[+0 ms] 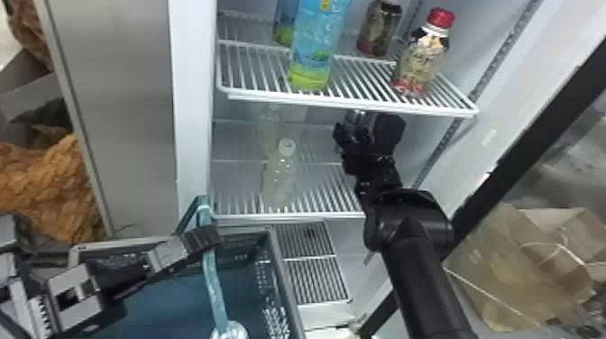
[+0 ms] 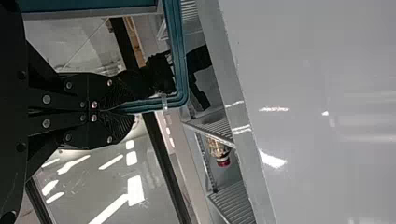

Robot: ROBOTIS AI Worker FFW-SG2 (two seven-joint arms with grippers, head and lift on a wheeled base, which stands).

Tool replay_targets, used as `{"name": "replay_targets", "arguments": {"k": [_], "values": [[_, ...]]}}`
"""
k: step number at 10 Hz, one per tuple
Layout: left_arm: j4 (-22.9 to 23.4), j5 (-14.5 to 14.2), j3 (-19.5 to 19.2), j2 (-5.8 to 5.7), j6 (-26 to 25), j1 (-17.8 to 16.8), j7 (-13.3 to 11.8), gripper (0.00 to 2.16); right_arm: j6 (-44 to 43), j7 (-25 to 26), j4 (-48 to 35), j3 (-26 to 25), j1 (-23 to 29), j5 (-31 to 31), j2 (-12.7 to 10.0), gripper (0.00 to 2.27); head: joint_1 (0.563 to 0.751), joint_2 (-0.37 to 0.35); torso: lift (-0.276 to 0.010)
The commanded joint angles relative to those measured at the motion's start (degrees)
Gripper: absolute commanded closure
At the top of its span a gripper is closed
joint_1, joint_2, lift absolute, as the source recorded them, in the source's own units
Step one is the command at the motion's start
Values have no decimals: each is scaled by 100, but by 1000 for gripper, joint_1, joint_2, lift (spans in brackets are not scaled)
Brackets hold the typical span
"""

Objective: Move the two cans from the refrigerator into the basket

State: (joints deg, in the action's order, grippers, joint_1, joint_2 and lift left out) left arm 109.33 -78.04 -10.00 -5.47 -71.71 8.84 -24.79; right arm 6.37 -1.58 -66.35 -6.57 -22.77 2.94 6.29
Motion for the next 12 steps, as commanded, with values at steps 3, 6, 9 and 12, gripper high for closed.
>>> {"name": "replay_targets", "arguments": {"k": [3, 6, 9, 12], "values": [[0, -69, 41, -33, 56, 57, 1, 1210, 530, 0, -1177, 360, 631, 357, 118, 1280, 678, -297, -219], [0, -80, 64, -42, 70, 100, 1, 1210, 1092, -9, -2063, 611, 1138, 677, 258, 1282, 692, -275, -219], [0, -91, 64, -51, 70, 142, 1, 1210, 1331, -9, -2752, 634, 1686, 826, 364, 1282, 695, -265, -219], [14, -91, 64, -60, 70, 170, 1, 1210, 1486, -18, -3469, 645, 2235, 1088, 496, 1282, 695, -265, -219]]}}
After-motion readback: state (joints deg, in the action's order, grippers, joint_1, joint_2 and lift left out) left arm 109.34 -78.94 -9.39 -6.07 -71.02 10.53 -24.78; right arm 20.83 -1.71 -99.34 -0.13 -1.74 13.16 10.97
